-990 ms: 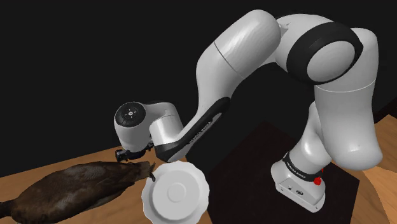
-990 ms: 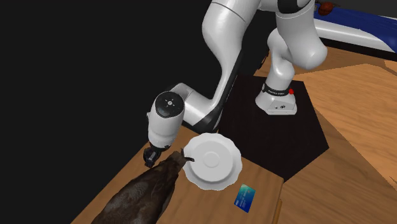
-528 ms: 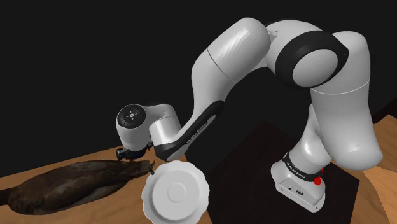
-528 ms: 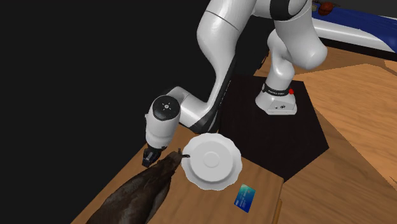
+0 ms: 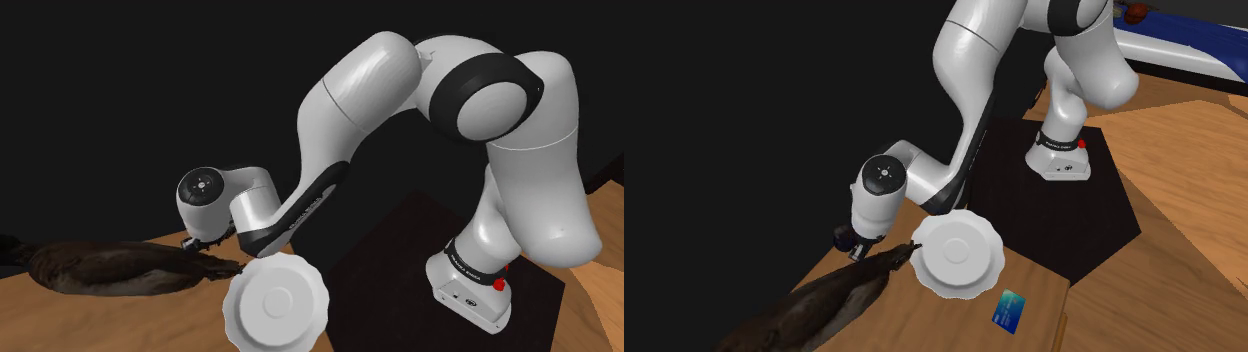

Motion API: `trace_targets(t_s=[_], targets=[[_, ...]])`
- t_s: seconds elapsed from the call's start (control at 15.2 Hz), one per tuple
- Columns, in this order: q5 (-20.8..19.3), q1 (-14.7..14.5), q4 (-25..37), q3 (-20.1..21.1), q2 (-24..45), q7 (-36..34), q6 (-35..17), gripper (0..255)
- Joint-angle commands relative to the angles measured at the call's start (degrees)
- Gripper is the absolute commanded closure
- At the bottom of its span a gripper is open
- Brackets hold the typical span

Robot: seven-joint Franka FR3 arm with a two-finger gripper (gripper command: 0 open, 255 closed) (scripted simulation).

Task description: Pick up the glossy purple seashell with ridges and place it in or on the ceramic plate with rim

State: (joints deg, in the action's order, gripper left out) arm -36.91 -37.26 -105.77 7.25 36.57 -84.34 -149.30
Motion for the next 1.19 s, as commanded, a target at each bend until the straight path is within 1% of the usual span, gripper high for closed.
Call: trace_targets(t_s=[0.0,0.33,0.4,0.46,0.59,0.73,0.79,1.12], targets=[[0.02,-0.26,-0.07,0.22,0.85,0.08,0.19,255],[-0.44,-0.70,-0.54,-0.05,0.98,-0.72,-0.32,255],[-0.35,-0.54,0.25,-0.13,0.41,-0.67,-0.44,255],[-0.35,-0.54,0.25,-0.13,0.41,-0.67,-0.44,0],[-11.92,-8.30,5.06,-6.16,2.14,1.44,7.59,0],[-23.20,-15.05,8.96,-11.04,4.65,4.65,14.28,0],[-26.38,-16.84,9.86,-12.33,5.46,5.67,15.89,0],[-27.08,-15.62,12.14,-13.08,8.47,5.65,14.12,0]])
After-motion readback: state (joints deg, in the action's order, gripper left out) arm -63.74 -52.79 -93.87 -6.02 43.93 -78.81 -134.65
